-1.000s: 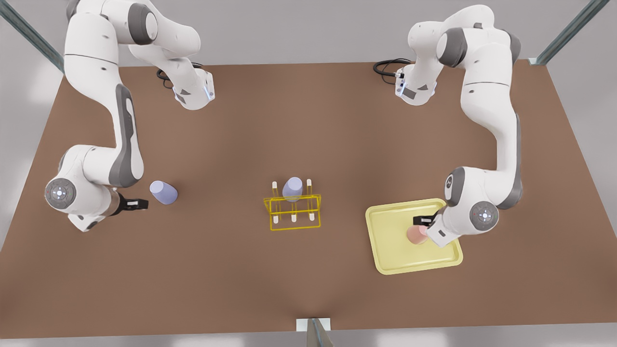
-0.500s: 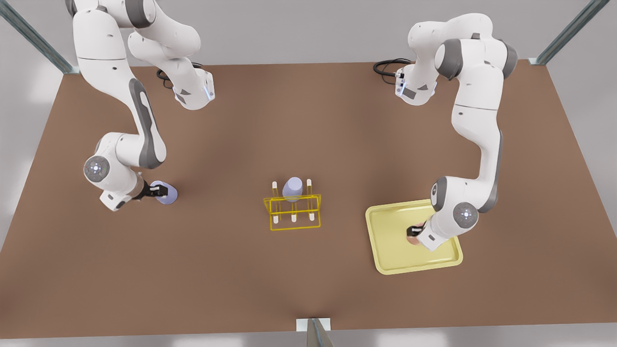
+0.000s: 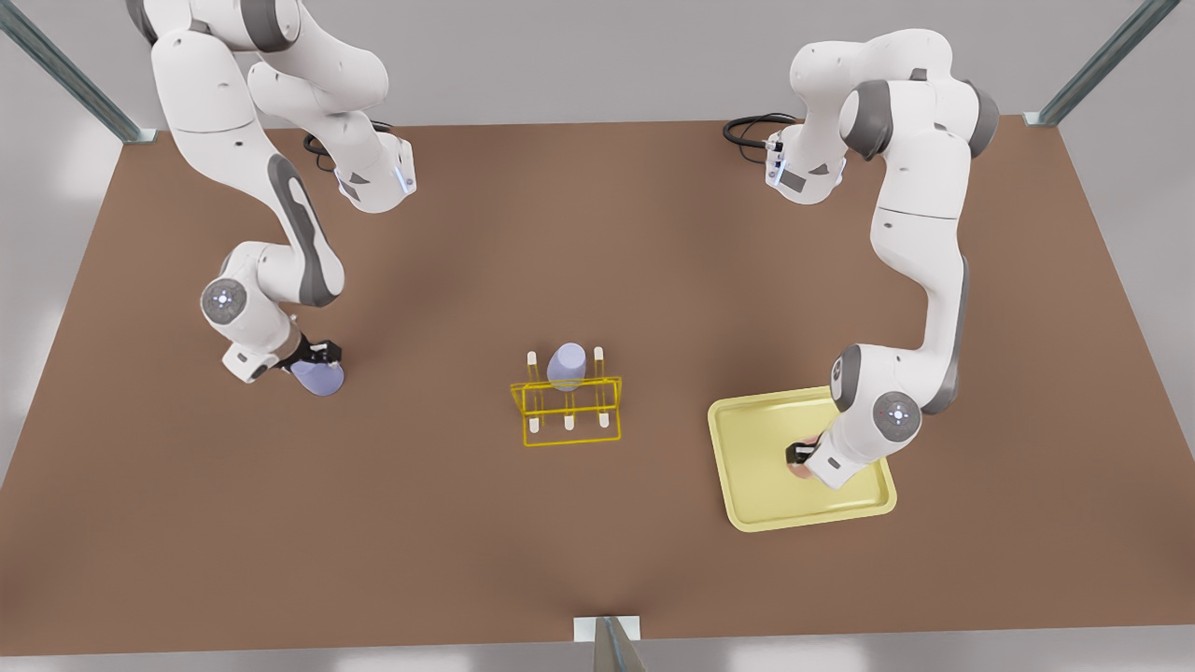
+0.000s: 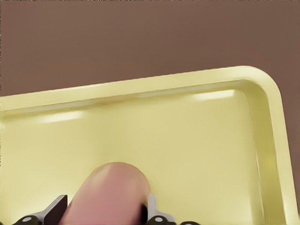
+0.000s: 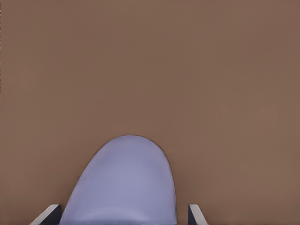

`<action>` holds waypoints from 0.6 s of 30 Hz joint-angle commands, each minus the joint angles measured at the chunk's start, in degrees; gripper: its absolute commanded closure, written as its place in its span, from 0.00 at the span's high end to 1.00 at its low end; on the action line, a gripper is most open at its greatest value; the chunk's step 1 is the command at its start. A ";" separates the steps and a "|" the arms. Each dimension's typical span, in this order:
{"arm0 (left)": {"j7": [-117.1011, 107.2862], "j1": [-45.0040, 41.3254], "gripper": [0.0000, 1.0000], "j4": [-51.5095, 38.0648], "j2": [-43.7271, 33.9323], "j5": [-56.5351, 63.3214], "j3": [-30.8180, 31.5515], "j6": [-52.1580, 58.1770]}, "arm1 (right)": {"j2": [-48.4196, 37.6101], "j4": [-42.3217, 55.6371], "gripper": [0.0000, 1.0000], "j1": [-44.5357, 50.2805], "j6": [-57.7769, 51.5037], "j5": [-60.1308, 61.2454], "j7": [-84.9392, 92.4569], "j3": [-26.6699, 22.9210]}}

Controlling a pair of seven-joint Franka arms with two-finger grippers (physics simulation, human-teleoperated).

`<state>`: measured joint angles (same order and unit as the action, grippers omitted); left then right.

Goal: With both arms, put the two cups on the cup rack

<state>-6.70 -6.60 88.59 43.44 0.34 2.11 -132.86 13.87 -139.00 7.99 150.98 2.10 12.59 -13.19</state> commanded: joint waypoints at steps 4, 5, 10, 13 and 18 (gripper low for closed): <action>0.29 0.09 0.79 0.00 -0.29 -0.34 0.00 -0.03 | 0.37 -0.57 1.00 0.27 3.79 0.18 1.21 0.00; 0.55 0.71 0.78 -0.08 -0.20 -0.25 0.00 -0.03 | 0.46 -0.74 1.00 0.27 3.88 0.18 1.21 0.00; -0.15 0.18 0.79 -4.83 -1.25 -0.77 0.35 10.33 | 1.60 -1.71 1.00 0.19 5.55 0.27 1.21 0.00; -4.63 0.09 0.78 -7.20 -3.01 -1.39 1.41 16.40 | 1.25 -1.71 1.00 0.27 5.46 0.27 1.12 0.09; -18.08 -0.08 0.78 -11.95 -3.01 -1.39 6.77 18.95 | -0.07 -2.06 1.00 0.27 4.94 0.27 1.04 0.09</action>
<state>-11.00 -6.62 77.43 40.51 -0.63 8.16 -118.93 13.99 -141.07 8.28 155.91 2.18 13.17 -13.10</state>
